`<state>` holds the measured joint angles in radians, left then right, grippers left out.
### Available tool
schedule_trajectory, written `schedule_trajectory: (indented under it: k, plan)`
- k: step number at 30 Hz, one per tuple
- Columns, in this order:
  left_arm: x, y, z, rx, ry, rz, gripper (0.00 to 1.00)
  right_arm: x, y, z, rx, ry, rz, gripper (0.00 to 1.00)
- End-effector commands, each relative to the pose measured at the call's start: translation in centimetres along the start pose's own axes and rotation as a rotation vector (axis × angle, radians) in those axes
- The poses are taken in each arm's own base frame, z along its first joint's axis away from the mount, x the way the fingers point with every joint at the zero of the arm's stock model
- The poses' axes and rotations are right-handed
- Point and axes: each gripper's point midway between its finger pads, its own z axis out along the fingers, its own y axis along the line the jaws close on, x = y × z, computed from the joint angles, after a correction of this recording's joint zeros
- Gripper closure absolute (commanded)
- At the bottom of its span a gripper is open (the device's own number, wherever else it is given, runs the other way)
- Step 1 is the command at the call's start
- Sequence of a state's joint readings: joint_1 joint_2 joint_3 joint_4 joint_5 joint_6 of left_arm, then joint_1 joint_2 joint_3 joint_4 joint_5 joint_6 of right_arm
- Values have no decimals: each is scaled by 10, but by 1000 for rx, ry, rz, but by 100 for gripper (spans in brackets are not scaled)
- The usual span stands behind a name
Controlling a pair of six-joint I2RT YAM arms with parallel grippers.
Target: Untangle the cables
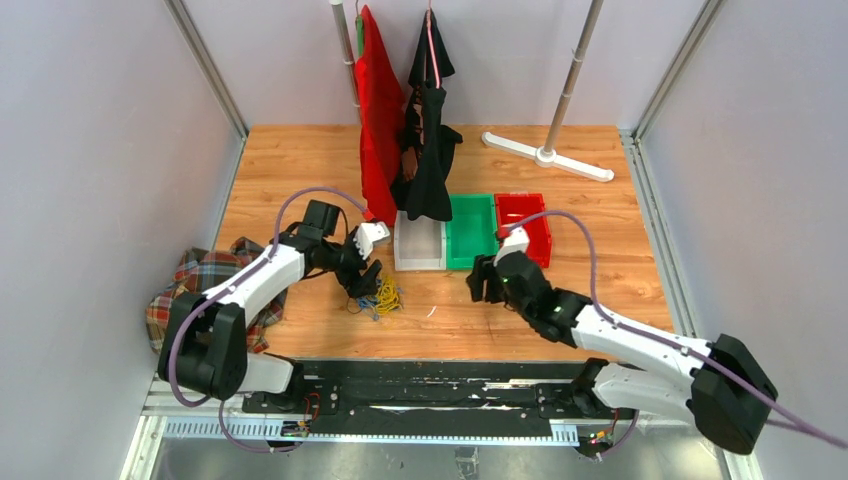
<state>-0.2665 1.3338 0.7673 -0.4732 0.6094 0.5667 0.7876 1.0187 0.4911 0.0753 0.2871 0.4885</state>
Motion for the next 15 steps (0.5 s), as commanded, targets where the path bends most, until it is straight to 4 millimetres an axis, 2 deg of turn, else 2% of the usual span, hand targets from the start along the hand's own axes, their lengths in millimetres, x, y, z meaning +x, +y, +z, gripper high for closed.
schedule_trajectory:
  k: [1, 3, 4, 8, 10, 12, 15]
  plan:
    - [6, 3, 4, 11, 50, 66, 28, -5, 49, -3, -94, -9, -96, 42]
    - [12, 3, 5, 19, 67, 83, 33, 0, 71, -2, -162, 13, -119, 43]
    - [15, 3, 6, 24, 76, 90, 39, 2, 82, -1, -202, 23, -121, 43]
    - [19, 0, 5, 40, 91, 116, 73, 11, 115, 8, -315, 58, -120, 46]
    - [16, -4, 1, 50, 85, 123, 86, 13, 129, 14, -342, 74, -133, 48]
    - [13, -9, -4, 60, 76, 134, 94, 14, 144, 20, -372, 84, -150, 49]
    - [9, -20, -13, 89, 64, 145, 99, 20, 166, 31, -420, 109, -169, 49]
